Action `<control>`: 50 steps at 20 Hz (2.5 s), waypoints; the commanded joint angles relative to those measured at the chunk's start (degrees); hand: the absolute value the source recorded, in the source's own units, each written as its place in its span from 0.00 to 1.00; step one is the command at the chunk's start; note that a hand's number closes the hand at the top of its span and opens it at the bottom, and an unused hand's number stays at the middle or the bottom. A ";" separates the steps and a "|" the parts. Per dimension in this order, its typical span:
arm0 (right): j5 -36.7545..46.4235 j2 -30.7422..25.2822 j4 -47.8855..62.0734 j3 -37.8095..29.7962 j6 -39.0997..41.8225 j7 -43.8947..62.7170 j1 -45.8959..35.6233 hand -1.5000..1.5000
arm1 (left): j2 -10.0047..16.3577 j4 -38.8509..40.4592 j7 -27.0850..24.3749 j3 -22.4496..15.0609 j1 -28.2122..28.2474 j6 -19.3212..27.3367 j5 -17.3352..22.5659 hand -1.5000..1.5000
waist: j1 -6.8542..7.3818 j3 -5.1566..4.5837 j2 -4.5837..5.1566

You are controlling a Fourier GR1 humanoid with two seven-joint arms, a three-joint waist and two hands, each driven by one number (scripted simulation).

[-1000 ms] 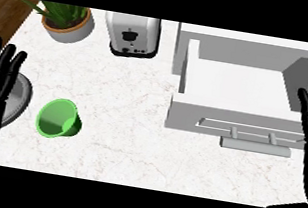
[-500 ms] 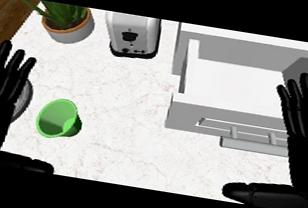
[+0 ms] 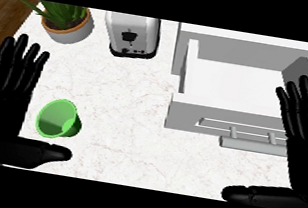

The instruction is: Pick up the cup, place it into the drawer and close the drawer

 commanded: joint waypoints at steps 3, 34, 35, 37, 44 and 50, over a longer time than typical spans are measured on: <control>-2.47 -0.84 -4.78 -1.15 0.17 5.67 -0.98 0.00 | -0.38 -0.04 0.09 -0.31 1.17 0.56 -0.97 0.00 | 0.03 0.01 -0.02; 0.12 0.62 -2.97 -0.01 0.73 2.51 1.04 0.00 | 2.26 28.87 -21.91 8.70 9.04 -7.33 -2.56 0.00 | 0.04 0.00 -0.02; -0.47 0.22 -0.40 -1.30 -0.32 3.76 -4.29 0.00 | 3.59 35.76 -22.82 9.86 2.13 -6.40 -3.34 0.00 | -0.01 -0.01 0.03; -1.29 -0.46 -0.49 -1.88 0.78 3.96 -3.39 0.00 | 3.63 35.26 -23.96 10.32 4.52 -7.05 -2.72 0.00 | 0.06 0.00 0.01; -4.46 -2.27 0.84 -5.20 1.53 5.71 -7.35 0.00 | 4.67 49.11 -30.36 12.09 -3.03 -6.87 -3.27 0.00 | -0.06 -0.01 0.04; -2.50 -1.72 -0.85 -3.17 2.18 4.94 -3.47 0.00 | 6.61 51.91 -32.92 13.47 -1.30 -9.80 -1.52 0.00 | 0.01 0.00 0.01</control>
